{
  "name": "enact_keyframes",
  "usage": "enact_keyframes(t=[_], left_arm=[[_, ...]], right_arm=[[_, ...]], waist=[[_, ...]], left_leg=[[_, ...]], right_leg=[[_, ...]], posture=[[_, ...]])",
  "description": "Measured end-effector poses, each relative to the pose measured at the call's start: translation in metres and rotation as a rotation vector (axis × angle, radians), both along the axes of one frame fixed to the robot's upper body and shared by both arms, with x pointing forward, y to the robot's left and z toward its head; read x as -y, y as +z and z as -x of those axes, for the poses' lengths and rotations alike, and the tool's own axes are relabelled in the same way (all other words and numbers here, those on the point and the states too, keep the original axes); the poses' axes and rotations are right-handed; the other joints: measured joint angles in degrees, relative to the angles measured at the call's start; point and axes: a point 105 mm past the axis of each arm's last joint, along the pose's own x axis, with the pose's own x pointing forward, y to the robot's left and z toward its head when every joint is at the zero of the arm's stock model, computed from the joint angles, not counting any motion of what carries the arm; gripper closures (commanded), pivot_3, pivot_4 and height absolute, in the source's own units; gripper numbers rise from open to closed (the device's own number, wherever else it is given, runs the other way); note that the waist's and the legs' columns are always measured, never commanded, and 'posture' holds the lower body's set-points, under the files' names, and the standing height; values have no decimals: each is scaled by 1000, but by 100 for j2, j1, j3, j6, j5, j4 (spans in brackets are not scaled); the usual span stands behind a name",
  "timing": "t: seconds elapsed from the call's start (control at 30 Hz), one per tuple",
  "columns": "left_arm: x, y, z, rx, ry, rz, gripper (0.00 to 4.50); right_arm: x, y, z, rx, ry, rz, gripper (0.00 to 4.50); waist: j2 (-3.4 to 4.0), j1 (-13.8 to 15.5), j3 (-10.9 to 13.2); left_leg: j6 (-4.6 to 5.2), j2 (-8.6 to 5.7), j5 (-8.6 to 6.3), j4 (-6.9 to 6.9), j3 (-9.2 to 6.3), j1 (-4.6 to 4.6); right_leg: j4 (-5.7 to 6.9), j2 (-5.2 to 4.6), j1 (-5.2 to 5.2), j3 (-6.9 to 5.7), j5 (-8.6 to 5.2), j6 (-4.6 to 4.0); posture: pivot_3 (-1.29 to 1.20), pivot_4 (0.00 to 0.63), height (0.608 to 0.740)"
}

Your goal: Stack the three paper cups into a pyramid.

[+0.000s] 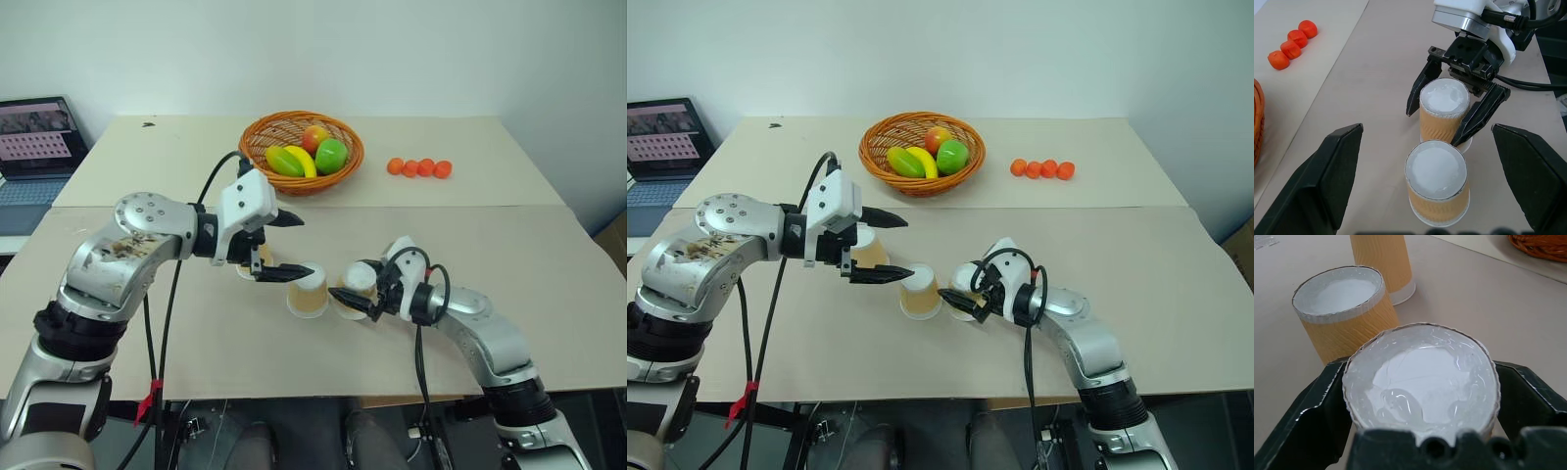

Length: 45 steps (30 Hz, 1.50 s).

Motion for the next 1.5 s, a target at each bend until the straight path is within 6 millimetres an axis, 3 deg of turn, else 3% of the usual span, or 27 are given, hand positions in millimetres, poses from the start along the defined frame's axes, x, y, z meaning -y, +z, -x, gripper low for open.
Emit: enact_keyframes(t=[0.13,0.37,0.47,0.6,0.67,0.77,0.9,1.03,1.1,1.2,1.37,1.5], left_arm=[[2,-1,-1,5,-4,-4,0],[6,-1,-3,6,-24,10,0],[6,-1,-4,5,-22,11,0],[7,0,-5,7,-29,13,0],[8,1,-6,14,-34,13,0],[6,0,-9,22,-24,5,0],[9,1,-10,23,-36,13,0],[9,0,-11,16,-34,26,0],[-4,-6,-14,-6,13,22,0],[-44,-17,-23,-41,158,2,0],[-80,-17,-26,16,323,61,0],[-119,-58,-20,-4,591,227,0]], right_arm=[[4,9,1,-3,-5,-31,71],[16,59,0,84,-27,-117,71],[20,69,2,86,-33,-145,71],[43,85,2,98,-78,-164,71],[69,84,3,110,-139,-78,71],[102,68,4,70,-230,22,71],[116,56,4,38,-262,56,71],[129,68,5,81,-282,83,71],[129,72,8,82,-247,89,71],[130,78,12,75,-191,91,71],[122,88,6,90,-123,84,71],[105,78,-2,52,-44,87,71]], waist=[[0,14,0],[0,32,1],[0,42,1],[0,87,2],[0,133,3],[-1,138,3],[0,75,4],[0,66,4],[0,52,4],[0,9,6],[0,21,6],[-18,-42,17]], left_leg=[[0,0,0,1,-1,-9],[0,0,0,0,-6,-9],[0,0,0,0,-6,-10],[0,-1,0,1,-5,-14],[0,-4,0,1,-6,-17],[0,-4,0,1,-4,-22],[0,-4,0,0,-2,-19],[1,-2,0,0,-3,-9],[1,-1,0,0,-2,-7],[1,2,0,-2,-2,-3],[1,-1,0,-1,7,3],[2,2,-1,-13,4,4]], right_leg=[[-1,0,-5,-1,0,0],[0,0,-5,-6,0,0],[-1,0,-5,-6,0,0],[-5,-1,-6,-6,0,-1],[-10,-6,-4,-12,0,0],[-17,-7,-4,-10,0,0],[-10,-6,-6,-6,0,0],[-4,-3,-3,-6,0,0],[-3,-2,-3,-4,0,0],[-2,0,-3,-3,0,0],[-9,-10,3,2,1,2],[-2,-14,-2,-5,18,-29]], posture=[[0,150,734],[0,150,734],[0,150,734],[0,150,734],[0,150,734],[0,150,734],[0,150,734],[0,150,734],[0,150,734],[0,150,734],[0,150,734],[0,150,734]])
